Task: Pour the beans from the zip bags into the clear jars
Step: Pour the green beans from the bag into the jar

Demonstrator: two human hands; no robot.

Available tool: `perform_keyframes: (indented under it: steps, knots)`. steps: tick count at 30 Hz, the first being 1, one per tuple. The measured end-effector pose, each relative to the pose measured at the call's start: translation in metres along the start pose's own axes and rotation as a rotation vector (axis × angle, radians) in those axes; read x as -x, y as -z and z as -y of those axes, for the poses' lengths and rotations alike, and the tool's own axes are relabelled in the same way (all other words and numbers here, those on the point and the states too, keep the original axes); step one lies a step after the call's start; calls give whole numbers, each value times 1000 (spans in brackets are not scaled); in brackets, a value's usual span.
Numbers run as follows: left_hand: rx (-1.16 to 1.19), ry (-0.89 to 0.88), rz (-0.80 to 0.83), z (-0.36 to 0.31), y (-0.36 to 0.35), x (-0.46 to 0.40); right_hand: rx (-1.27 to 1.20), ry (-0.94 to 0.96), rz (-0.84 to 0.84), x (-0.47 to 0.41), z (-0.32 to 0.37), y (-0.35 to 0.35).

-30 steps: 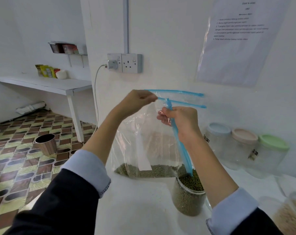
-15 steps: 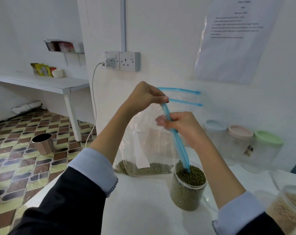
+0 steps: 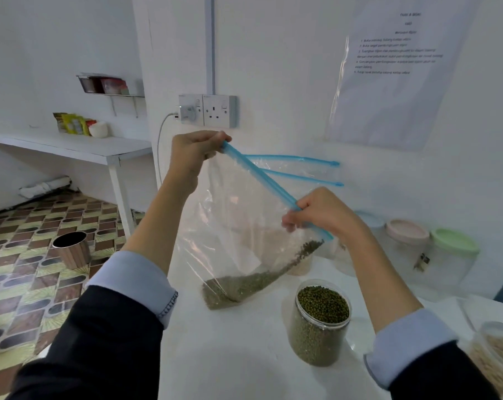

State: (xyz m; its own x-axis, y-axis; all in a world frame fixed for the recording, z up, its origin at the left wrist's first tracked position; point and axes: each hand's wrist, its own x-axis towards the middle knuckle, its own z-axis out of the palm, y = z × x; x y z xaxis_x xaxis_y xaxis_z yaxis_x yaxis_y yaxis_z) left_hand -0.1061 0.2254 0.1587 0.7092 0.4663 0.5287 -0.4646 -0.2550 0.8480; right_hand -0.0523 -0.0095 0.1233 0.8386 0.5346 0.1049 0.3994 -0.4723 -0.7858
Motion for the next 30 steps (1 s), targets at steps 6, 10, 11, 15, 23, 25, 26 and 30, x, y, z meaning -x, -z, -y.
perform_keyframes:
  steps: [6, 10, 11, 15, 23, 25, 26, 30]
  knots:
    - [294, 139, -244, 19, 28, 3, 232, 115, 14, -23, 55, 10]
    - [433, 293, -404, 42, 37, 13, 398, 171, -42, -35, 71, -5]
    - [462, 344, -448, 47, 39, 15, 432, 183, -57, -37, 73, -11]
    - [492, 483, -591, 72, 45, 25, 467, 209, -52, -45, 74, -32]
    - [411, 490, -607, 90, 49, 27, 467, 316, -148, -46, 72, -32]
    - [329, 448, -612, 85, 46, 21, 334, 349, -210, -46, 70, -25]
    - [280, 422, -613, 82, 44, 18, 241, 355, -239, -47, 68, -21]
    - [22, 147, -647, 55, 19, 15, -74, 302, -345, -43, 50, -5]
